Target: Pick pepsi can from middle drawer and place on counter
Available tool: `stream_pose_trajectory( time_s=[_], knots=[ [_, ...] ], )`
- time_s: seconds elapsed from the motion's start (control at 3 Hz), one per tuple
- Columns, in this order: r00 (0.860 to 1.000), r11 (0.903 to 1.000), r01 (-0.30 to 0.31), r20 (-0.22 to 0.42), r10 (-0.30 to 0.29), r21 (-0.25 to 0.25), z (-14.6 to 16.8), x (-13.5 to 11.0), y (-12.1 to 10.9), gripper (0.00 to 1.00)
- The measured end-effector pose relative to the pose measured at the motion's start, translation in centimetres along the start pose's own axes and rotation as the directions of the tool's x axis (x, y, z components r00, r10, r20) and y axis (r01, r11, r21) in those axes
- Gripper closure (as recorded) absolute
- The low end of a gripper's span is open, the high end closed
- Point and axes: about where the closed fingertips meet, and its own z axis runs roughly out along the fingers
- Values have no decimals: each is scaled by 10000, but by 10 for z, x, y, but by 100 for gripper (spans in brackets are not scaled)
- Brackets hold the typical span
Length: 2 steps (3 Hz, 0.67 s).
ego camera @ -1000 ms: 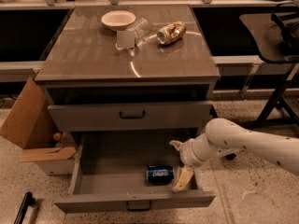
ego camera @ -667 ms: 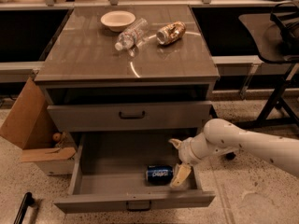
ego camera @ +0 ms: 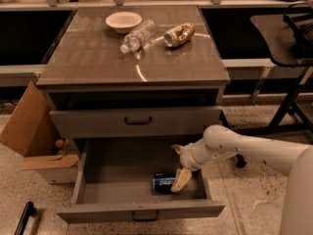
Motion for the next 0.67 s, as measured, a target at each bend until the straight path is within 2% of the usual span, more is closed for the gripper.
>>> stream_pose_trajectory(
  time_s=[0.67],
  knots=[
    [9989, 10000, 36, -462, -35, 28, 41, 4, -2, 0]
  ],
)
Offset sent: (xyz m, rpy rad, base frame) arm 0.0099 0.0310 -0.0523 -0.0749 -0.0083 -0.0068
